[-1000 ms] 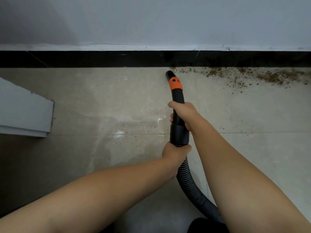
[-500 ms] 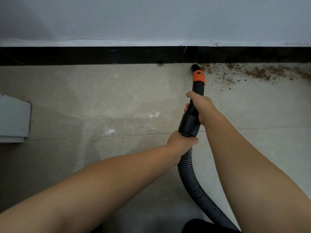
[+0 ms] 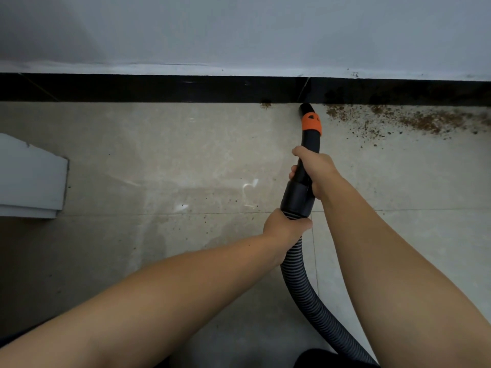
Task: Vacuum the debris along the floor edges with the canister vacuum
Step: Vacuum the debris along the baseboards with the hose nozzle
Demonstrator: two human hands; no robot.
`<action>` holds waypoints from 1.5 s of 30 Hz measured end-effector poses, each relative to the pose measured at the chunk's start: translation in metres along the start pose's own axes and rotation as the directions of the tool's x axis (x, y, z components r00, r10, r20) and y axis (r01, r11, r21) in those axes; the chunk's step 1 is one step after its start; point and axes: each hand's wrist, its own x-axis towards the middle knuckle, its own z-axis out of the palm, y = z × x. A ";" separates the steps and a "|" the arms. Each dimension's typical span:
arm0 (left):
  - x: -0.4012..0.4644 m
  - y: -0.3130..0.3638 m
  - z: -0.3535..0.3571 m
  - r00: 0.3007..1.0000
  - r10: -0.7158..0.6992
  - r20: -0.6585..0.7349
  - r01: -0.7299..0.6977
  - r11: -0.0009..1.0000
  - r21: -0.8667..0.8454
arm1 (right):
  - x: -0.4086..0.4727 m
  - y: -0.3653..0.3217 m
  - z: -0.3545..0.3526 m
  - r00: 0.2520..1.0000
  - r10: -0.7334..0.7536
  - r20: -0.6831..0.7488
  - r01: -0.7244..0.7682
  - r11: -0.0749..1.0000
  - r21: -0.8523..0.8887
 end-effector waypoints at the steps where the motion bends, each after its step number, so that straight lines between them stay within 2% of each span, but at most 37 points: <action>1: -0.001 -0.001 0.000 1.000 0.000 -0.002 0.000 1.000 -0.003 | -0.001 0.001 0.001 1.000 0.001 0.006 -0.001 1.000 -0.009; 9: -0.011 -0.022 -0.009 0.992 -0.022 -0.126 0.012 0.997 -0.076 | -0.016 0.016 0.033 0.992 -0.005 0.129 0.026 0.986 -0.165; 13: -0.011 -0.019 -0.019 0.983 -0.008 -0.185 -0.010 0.995 -0.096 | -0.017 0.014 0.047 0.990 -0.017 0.142 0.042 0.984 -0.176; 19: -0.002 -0.011 -0.022 0.990 0.014 -0.140 -0.021 0.999 -0.047 | -0.009 0.009 0.040 0.999 -0.016 0.030 0.018 0.997 -0.074; 27: 0.003 0.005 0.009 0.999 0.012 -0.044 -0.011 1.000 0.027 | 0.006 -0.004 -0.002 0.997 -0.009 -0.082 0.008 1.000 -0.012; 34: 0.010 0.012 0.014 0.999 0.010 -0.045 -0.009 1.000 0.016 | 0.013 -0.011 -0.004 0.998 -0.024 -0.060 0.024 1.000 -0.007; 45: -0.001 -0.010 -0.026 0.980 -0.030 -0.195 0.014 0.996 -0.085 | -0.005 0.012 0.059 0.997 -0.069 0.045 0.076 0.981 -0.177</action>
